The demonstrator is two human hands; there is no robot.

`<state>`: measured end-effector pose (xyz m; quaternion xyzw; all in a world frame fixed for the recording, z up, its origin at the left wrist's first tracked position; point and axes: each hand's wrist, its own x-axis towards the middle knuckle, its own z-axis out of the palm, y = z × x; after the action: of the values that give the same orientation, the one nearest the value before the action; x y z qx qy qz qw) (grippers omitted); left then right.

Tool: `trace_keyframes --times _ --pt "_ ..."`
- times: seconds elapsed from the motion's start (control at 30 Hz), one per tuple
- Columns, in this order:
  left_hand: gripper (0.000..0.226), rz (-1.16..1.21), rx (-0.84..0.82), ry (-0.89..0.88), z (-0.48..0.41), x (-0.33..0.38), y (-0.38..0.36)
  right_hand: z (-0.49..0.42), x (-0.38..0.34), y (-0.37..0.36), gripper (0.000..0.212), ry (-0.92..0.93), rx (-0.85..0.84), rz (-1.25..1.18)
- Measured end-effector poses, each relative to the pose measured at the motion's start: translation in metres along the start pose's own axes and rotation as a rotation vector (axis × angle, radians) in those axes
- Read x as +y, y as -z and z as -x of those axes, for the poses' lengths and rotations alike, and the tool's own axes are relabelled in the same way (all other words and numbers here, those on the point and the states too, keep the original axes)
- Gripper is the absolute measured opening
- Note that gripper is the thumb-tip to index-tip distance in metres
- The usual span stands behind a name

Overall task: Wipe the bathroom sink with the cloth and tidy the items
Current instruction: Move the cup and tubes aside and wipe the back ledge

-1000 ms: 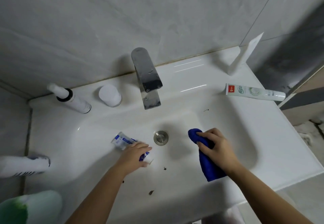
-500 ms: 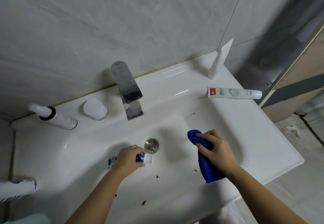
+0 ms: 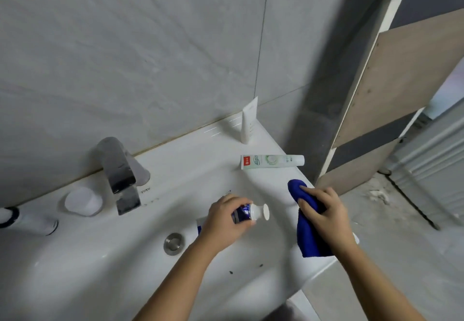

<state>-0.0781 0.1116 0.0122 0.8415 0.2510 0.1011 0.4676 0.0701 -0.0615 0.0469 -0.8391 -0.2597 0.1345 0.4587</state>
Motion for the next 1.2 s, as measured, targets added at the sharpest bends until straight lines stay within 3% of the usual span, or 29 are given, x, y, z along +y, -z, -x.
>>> trace_keyframes --times 0.3,0.63,0.93,1.2 --pt "0.037 -0.147 -0.177 -0.046 -0.092 0.073 -0.075 -0.032 0.047 0.066 0.026 -0.06 0.13 0.007" --pt "0.034 -0.323 -0.338 -0.052 -0.132 0.074 -0.132 -0.058 0.084 0.089 0.025 -0.086 0.118 -0.042" --pt "0.055 -0.439 -0.295 -0.086 -0.134 0.058 -0.141 -0.066 0.085 0.083 0.027 -0.068 0.05 -0.065" --pt "0.055 -0.358 -0.064 -0.181 -0.096 0.041 -0.114 -0.06 0.07 0.069 0.028 0.003 -0.015 -0.03"
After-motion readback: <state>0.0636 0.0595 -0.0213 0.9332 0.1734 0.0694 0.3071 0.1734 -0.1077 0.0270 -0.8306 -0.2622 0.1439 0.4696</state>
